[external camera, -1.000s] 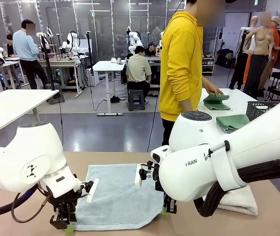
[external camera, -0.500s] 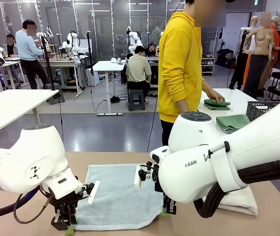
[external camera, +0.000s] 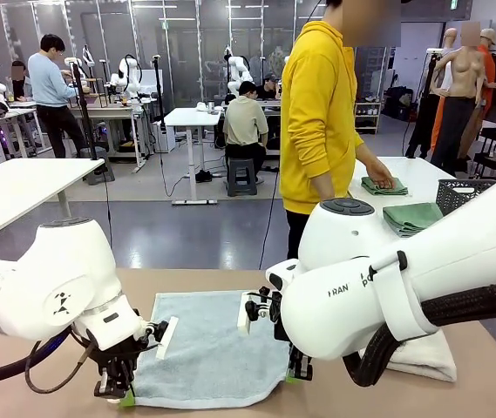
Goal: Fold the towels and place them in the basket.
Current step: When a person lays out a Towel with hook on the table, fold it in half twice.
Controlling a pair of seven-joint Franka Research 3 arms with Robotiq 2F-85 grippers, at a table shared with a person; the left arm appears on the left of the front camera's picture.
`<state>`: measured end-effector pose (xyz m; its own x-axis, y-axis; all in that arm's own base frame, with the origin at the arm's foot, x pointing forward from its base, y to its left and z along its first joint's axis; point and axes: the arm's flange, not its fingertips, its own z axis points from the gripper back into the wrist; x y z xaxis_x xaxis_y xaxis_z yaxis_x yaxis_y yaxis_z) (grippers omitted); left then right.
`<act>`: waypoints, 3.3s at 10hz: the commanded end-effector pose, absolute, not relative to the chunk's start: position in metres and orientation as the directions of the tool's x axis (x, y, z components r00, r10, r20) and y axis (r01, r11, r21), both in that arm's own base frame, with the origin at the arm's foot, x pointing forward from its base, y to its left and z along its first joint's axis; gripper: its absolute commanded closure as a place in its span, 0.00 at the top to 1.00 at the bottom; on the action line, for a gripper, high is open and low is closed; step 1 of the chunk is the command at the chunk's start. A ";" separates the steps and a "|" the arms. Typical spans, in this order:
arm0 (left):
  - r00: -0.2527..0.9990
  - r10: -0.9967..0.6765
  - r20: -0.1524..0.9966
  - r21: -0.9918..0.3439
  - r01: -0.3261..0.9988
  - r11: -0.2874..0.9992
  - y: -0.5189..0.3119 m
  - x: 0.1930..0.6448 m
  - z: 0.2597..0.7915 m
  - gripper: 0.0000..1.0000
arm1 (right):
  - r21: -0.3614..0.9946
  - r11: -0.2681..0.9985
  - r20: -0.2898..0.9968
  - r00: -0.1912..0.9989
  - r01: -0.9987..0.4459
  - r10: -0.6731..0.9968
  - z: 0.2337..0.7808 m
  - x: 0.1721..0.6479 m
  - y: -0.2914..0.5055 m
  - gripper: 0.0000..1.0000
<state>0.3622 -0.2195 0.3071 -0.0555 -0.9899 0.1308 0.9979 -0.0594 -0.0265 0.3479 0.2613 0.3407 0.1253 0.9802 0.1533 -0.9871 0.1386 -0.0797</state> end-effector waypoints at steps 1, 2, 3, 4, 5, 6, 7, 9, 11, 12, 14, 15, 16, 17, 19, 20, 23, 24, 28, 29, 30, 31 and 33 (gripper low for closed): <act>-0.050 -0.991 0.126 0.004 0.999 -0.050 -0.220 0.358 0.318 0.00 | -0.071 0.132 0.178 0.118 -0.989 0.977 0.336 0.344 0.257 0.00; -0.052 -0.990 0.132 0.020 0.999 -0.050 -0.220 0.357 0.325 0.00 | -0.067 0.136 0.177 0.122 -0.989 0.977 0.334 0.343 0.257 0.00; -0.063 -0.990 0.127 0.029 0.998 -0.060 -0.220 0.356 0.327 0.00 | -0.043 0.141 0.159 0.132 -0.989 0.978 0.330 0.343 0.257 0.00; -0.059 -0.989 0.138 -0.005 0.998 -0.061 -0.220 0.362 0.317 0.00 | -0.076 0.141 0.153 0.128 -0.987 0.980 0.339 0.347 0.261 0.00; -0.059 -0.989 0.138 -0.005 0.998 -0.061 -0.220 0.362 0.317 0.00 | -0.076 0.141 0.153 0.128 -0.987 0.980 0.339 0.347 0.261 0.00; -0.059 -0.989 0.138 -0.005 0.998 -0.061 -0.220 0.362 0.317 0.00 | -0.076 0.141 0.153 0.128 -0.987 0.980 0.339 0.347 0.261 0.00; -0.059 -0.989 0.138 -0.005 0.998 -0.061 -0.220 0.362 0.317 0.00 | -0.076 0.141 0.153 0.128 -0.987 0.980 0.339 0.347 0.261 0.00; -0.076 -0.990 0.119 0.019 0.997 -0.074 -0.218 0.362 0.345 0.07 | -0.124 0.135 0.172 0.113 -0.983 0.979 0.357 0.346 0.258 0.05; -0.073 -0.983 0.170 0.042 0.997 -0.067 -0.205 0.381 0.363 0.07 | -0.146 0.149 0.223 0.114 -0.978 0.968 0.375 0.366 0.252 0.05; -0.093 -0.980 0.178 0.044 0.995 -0.087 -0.206 0.392 0.366 0.07 | -0.155 0.157 0.219 0.121 -0.975 0.968 0.375 0.379 0.251 0.05; -0.105 -0.985 0.134 0.095 0.991 -0.093 -0.206 0.421 0.375 0.07 | -0.204 0.144 0.203 0.102 -0.968 0.974 0.371 0.408 0.245 0.05; -0.098 -0.984 0.150 0.101 0.991 -0.083 -0.204 0.437 0.382 0.07 | -0.218 0.127 0.208 0.081 -0.968 0.975 0.371 0.420 0.244 0.05; -0.120 -0.979 0.168 0.091 0.990 -0.106 -0.205 0.450 0.387 0.07 | -0.230 0.107 0.198 0.061 -0.967 0.978 0.372 0.431 0.246 0.05; -0.131 -0.976 0.175 0.087 0.989 -0.118 -0.208 0.469 0.386 0.07 | -0.237 0.078 0.242 0.019 -0.968 0.970 0.366 0.445 0.248 0.05; -0.136 -0.975 0.175 0.084 0.989 -0.123 -0.213 0.486 0.388 0.07 | -0.301 0.090 0.268 0.006 -0.949 0.963 0.359 0.460 0.250 0.05; -0.123 -0.980 0.157 0.078 0.991 -0.112 -0.212 0.495 0.387 0.07 | -0.323 0.105 0.269 0.016 -0.941 0.963 0.358 0.464 0.249 0.05; -0.109 -0.979 0.172 0.098 0.991 -0.093 -0.212 0.493 0.384 0.07 | -0.314 0.126 0.259 0.043 -0.941 0.965 0.359 0.464 0.251 0.05; -0.109 -0.979 0.172 0.098 0.991 -0.093 -0.212 0.493 0.384 0.07 | -0.314 0.126 0.259 0.043 -0.941 0.965 0.359 0.464 0.251 0.05; -0.140 -0.981 0.134 0.090 0.988 -0.129 -0.218 0.518 0.388 0.07 | -0.339 0.138 0.250 0.053 -0.931 0.967 0.359 0.492 0.250 0.05; -0.133 -0.986 0.101 0.076 0.989 -0.126 -0.224 0.541 0.390 0.07 | -0.301 0.140 0.293 0.048 -0.943 0.955 0.358 0.517 0.248 0.05; -0.144 -0.985 0.098 0.039 0.989 -0.141 -0.227 0.559 0.386 0.07 | -0.305 0.151 0.254 0.072 -0.940 0.965 0.355 0.534 0.246 0.05; -0.134 -0.986 0.095 0.020 0.991 -0.133 -0.227 0.573 0.379 0.07 | -0.280 0.153 0.245 0.084 -0.948 0.966 0.351 0.546 0.245 0.05; -0.136 -0.988 0.075 0.016 0.991 -0.135 -0.229 0.592 0.374 0.07 | -0.272 0.153 0.226 0.092 -0.950 0.970 0.347 0.569 0.242 0.05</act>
